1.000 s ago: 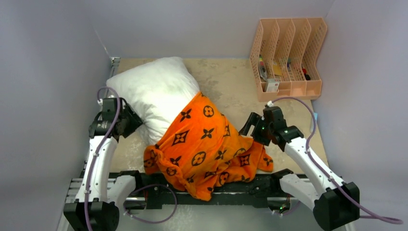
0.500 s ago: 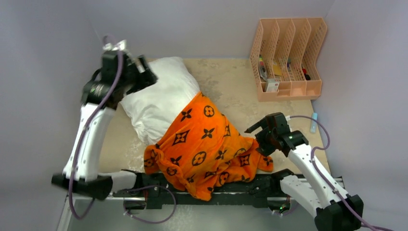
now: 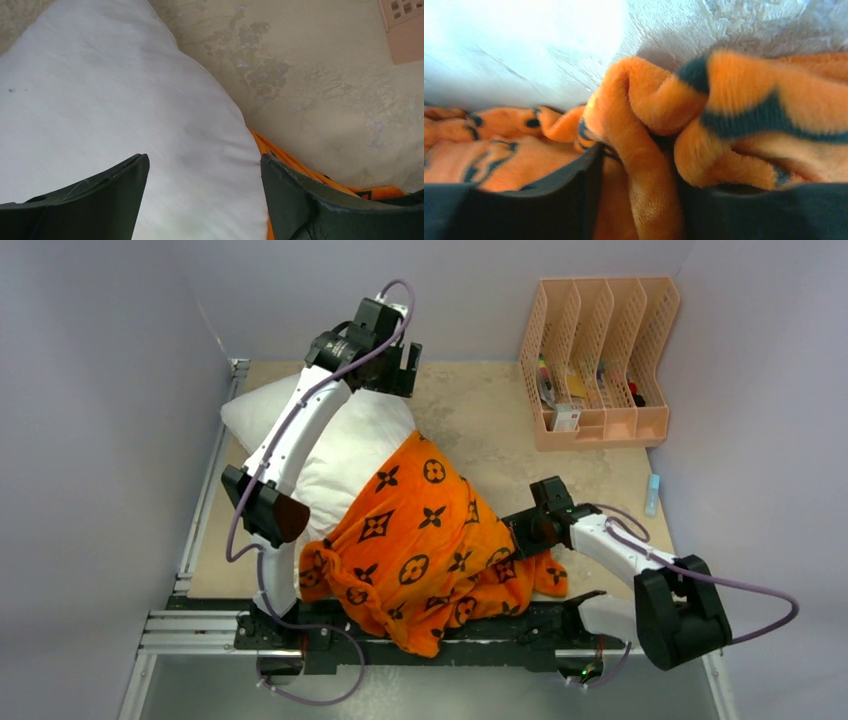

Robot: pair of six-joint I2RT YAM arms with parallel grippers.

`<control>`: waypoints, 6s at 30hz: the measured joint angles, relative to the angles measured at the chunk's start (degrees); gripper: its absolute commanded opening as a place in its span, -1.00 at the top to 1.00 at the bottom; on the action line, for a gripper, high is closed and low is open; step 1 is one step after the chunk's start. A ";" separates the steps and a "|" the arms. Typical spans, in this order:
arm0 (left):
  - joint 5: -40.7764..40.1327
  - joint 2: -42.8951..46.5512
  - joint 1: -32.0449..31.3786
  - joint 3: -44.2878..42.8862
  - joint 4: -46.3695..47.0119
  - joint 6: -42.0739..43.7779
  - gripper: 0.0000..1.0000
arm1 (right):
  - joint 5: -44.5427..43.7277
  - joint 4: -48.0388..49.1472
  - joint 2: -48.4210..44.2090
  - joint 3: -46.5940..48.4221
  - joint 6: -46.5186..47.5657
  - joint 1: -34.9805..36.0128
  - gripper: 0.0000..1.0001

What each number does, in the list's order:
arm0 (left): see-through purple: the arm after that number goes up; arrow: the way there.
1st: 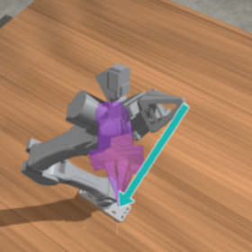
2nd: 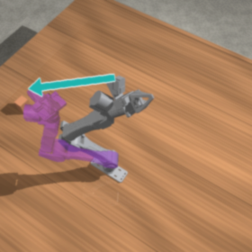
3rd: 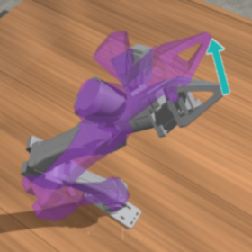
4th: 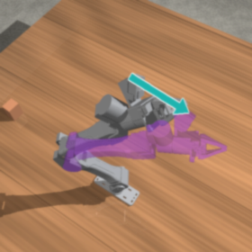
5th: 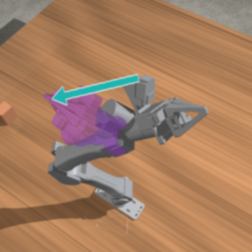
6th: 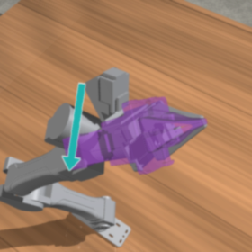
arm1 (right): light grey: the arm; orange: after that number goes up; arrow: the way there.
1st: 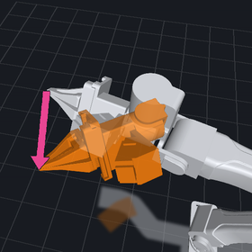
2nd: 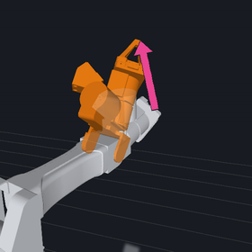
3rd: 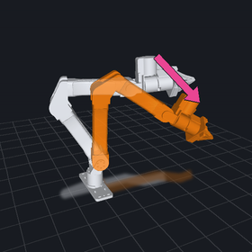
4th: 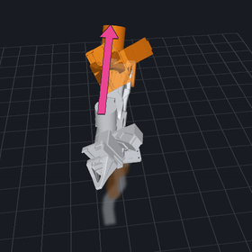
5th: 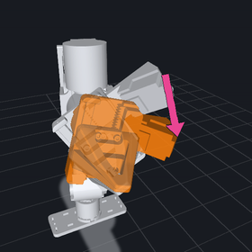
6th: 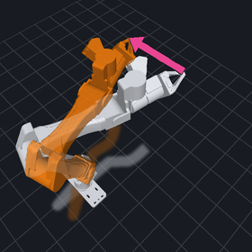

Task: Remove the pillowcase from the pillow
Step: Remove the pillow from the pillowcase, then move the pillow to the center of the board.

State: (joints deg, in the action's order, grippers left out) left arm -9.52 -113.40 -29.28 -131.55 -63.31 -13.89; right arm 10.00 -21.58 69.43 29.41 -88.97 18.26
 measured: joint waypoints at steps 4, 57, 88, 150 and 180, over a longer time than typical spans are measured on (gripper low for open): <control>-1.66 -2.16 0.00 -2.16 -0.61 1.60 -0.66 | -0.98 3.08 -2.67 -1.20 -0.17 0.00 1.00; 8.26 40.61 31.15 76.06 37.40 -30.86 1.00 | -21.07 -27.65 -11.32 43.21 49.83 -28.52 1.00; 11.76 41.46 31.39 74.18 34.56 -26.97 1.00 | 22.45 -1.46 -18.25 16.44 53.86 8.41 -0.85; 9.84 43.47 31.54 79.06 34.69 -22.91 1.00 | -52.09 -31.80 -15.89 57.29 57.96 -5.95 1.00; 20.68 46.99 30.93 78.68 31.26 -20.68 -0.08 | -23.37 -25.33 -18.05 30.16 57.77 -6.12 -0.73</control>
State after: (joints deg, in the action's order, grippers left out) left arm 11.16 -66.41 1.65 -52.86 -32.05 -34.57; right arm -13.37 -46.92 51.37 59.57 -31.20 12.14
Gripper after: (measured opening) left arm 0.427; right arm 0.926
